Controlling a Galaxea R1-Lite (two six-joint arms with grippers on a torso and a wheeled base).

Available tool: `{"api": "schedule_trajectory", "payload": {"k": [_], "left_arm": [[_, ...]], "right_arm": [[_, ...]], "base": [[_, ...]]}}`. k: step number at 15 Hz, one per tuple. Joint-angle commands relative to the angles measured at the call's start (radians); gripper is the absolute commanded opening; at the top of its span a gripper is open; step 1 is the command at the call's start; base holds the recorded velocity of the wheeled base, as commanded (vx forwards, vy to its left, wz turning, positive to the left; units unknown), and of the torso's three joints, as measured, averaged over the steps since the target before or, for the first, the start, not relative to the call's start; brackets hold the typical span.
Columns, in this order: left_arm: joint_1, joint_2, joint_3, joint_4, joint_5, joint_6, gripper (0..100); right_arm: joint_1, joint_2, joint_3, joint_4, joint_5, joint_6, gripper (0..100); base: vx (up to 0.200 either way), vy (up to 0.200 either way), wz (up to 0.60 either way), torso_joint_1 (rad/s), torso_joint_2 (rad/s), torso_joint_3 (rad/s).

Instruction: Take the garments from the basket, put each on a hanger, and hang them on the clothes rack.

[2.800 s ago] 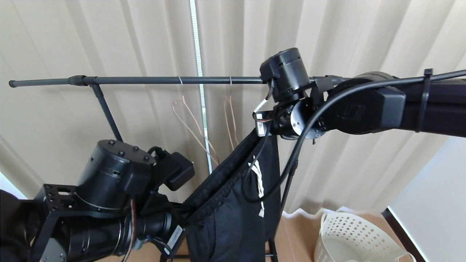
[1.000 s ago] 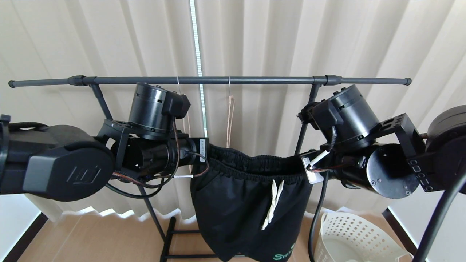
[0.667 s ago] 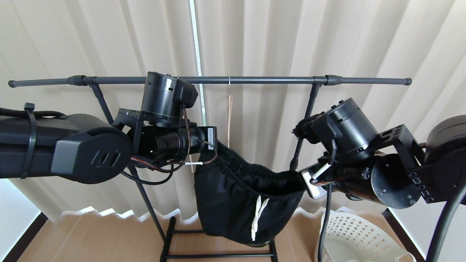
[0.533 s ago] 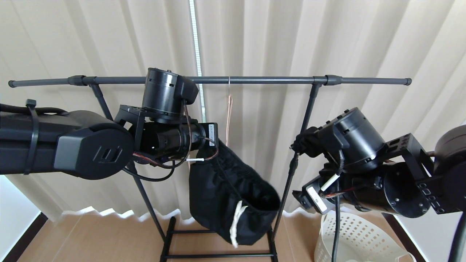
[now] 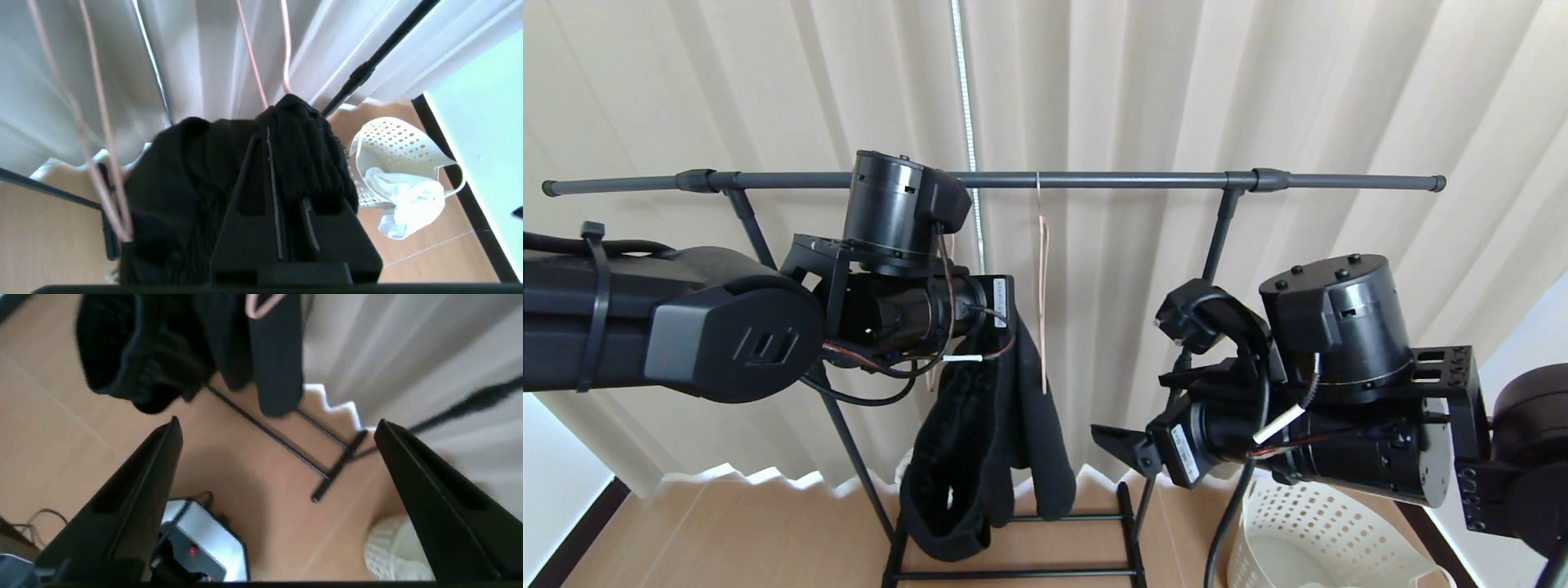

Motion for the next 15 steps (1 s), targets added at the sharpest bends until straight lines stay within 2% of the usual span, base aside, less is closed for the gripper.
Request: {"api": "schedule_trajectory", "payload": {"k": [1, 4, 6, 11, 14, 15], "left_arm": [[-0.012, -0.005, -0.001, -0.002, 0.0, 0.011, 0], [-0.028, -0.007, -0.004, -0.005, 0.0, 0.027, 0], [-0.039, -0.008, -0.005, -0.007, 0.0, 0.027, 0], [-0.085, -0.01, -0.013, -0.008, 0.0, 0.028, 0], [-0.088, -0.011, -0.015, -0.008, 0.0, 0.028, 0], [-0.087, -0.013, -0.015, -0.008, 0.0, 0.028, 0]], "right_arm": [[0.002, 0.096, 0.067, -0.185, 0.007, -0.001, 100], [0.0, 0.166, 0.124, -0.337, 0.012, 0.001, 100], [0.0, 0.166, 0.18, -0.439, 0.052, -0.005, 100], [-0.001, 0.234, 0.182, -0.455, 0.064, -0.022, 100], [-0.001, 0.28, 0.179, -0.458, 0.064, -0.021, 100], [0.002, 0.314, 0.182, -0.492, 0.061, -0.024, 100]], "base": [[0.0, 0.0, 0.0, 0.0, 0.0, 0.0], [0.0, 0.0, 0.0, 0.0, 0.0, 0.0], [0.0, 0.0, 0.0, 0.0, 0.0, 0.0], [0.0, 0.0, 0.0, 0.0, 0.0, 0.0], [0.0, 0.0, 0.0, 0.0, 0.0, 0.0], [0.0, 0.0, 0.0, 0.0, 0.0, 0.0]]}}
